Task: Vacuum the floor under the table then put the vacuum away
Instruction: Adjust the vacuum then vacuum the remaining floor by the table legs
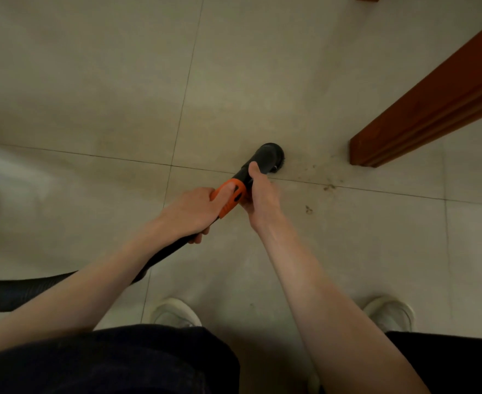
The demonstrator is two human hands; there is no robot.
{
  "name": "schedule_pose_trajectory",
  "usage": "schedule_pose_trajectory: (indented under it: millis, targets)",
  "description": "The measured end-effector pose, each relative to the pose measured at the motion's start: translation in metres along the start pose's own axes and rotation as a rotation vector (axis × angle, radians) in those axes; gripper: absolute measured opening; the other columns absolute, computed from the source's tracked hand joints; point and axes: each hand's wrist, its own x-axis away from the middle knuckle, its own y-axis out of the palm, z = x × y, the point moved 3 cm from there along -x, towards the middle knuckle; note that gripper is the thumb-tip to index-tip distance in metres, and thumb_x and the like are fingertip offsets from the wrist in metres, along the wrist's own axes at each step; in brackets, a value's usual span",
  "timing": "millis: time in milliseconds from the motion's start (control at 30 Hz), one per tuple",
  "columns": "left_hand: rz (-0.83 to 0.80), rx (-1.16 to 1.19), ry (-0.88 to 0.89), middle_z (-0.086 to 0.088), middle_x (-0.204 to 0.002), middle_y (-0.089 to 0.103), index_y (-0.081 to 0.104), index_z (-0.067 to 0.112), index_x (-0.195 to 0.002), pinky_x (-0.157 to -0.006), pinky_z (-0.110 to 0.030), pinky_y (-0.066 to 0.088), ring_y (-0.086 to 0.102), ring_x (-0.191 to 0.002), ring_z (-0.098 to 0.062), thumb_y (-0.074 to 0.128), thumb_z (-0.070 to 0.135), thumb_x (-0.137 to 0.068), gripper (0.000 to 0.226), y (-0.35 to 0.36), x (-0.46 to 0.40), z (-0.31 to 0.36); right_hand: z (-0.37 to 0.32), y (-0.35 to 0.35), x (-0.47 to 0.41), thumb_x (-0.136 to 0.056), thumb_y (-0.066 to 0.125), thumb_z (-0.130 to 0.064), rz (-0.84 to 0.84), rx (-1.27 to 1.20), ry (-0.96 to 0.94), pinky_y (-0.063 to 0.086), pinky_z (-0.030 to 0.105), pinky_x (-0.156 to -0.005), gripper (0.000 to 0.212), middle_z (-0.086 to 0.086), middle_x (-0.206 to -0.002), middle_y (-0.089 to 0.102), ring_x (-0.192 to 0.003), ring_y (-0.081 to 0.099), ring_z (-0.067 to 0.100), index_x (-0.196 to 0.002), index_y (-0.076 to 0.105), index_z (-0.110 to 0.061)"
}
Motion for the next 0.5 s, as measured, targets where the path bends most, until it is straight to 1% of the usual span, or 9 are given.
schedule_pose_trajectory:
  millis: [67, 200, 267, 400, 467, 500]
  targets:
    - [0.003, -0.004, -0.006, -0.006, -0.058, 0.055, 0.055, 0.013, -0.099, -0.044, -0.025, 0.044, 0.051, -0.04, -0.018, 0.024, 0.064, -0.092, 0.06, 0.0, -0.003, 0.004, -0.004, -0.001, -0.001, -0.094, 0.058, -0.032, 0.003, 0.001, 0.0, 0.054, 0.032, -0.081, 0.024, 0.004, -0.082, 0.059, -0.076, 0.059, 0.018, -0.097, 0.052, -0.008]
    - [-0.018, -0.014, -0.021, -0.006, -0.058, 0.055, 0.054, 0.015, -0.096, -0.042, -0.023, 0.044, 0.051, -0.038, -0.017, 0.025, 0.063, -0.092, 0.056, 0.006, -0.003, 0.009, -0.005, -0.008, -0.003, -0.095, 0.056, -0.031, 0.005, 0.005, -0.005, 0.054, 0.033, -0.079, 0.022, 0.005, -0.082, 0.06, -0.073, 0.059, 0.017, -0.087, 0.053, -0.01]
    - [-0.033, -0.018, -0.015, -0.006, -0.057, 0.055, 0.053, 0.016, -0.095, -0.041, -0.023, 0.042, 0.05, -0.037, -0.016, 0.025, 0.063, -0.092, 0.055, 0.01, -0.003, 0.012, -0.004, -0.016, -0.003, -0.094, 0.056, -0.03, 0.019, -0.004, -0.002, 0.054, 0.034, -0.08, 0.023, 0.006, -0.082, 0.06, -0.074, 0.06, 0.018, -0.089, 0.052, -0.008]
    - [-0.068, -0.053, 0.015, -0.005, -0.056, 0.055, 0.054, 0.016, -0.094, -0.041, -0.023, 0.042, 0.05, -0.036, -0.016, 0.024, 0.063, -0.091, 0.055, 0.018, -0.004, 0.021, -0.006, -0.032, -0.003, -0.094, 0.057, -0.03, 0.055, -0.024, 0.024, 0.054, 0.037, -0.084, 0.025, 0.006, -0.082, 0.059, -0.078, 0.06, 0.021, -0.078, 0.05, -0.012]
    - [-0.086, -0.058, 0.02, -0.006, -0.056, 0.055, 0.054, 0.016, -0.095, -0.042, -0.023, 0.042, 0.049, -0.037, -0.017, 0.024, 0.063, -0.091, 0.056, 0.021, -0.003, 0.027, -0.007, -0.039, -0.002, -0.094, 0.058, -0.03, 0.065, -0.039, 0.034, 0.054, 0.039, -0.087, 0.025, 0.006, -0.082, 0.058, -0.084, 0.06, 0.024, -0.079, 0.05, -0.011]
    - [-0.093, -0.061, 0.021, -0.006, -0.056, 0.055, 0.054, 0.016, -0.097, -0.042, -0.023, 0.042, 0.05, -0.037, -0.017, 0.024, 0.063, -0.091, 0.056, 0.022, -0.002, 0.029, -0.008, -0.042, -0.001, -0.093, 0.058, -0.03, 0.069, -0.044, 0.033, 0.054, 0.04, -0.088, 0.025, 0.006, -0.083, 0.058, -0.087, 0.061, 0.024, -0.083, 0.051, -0.009]
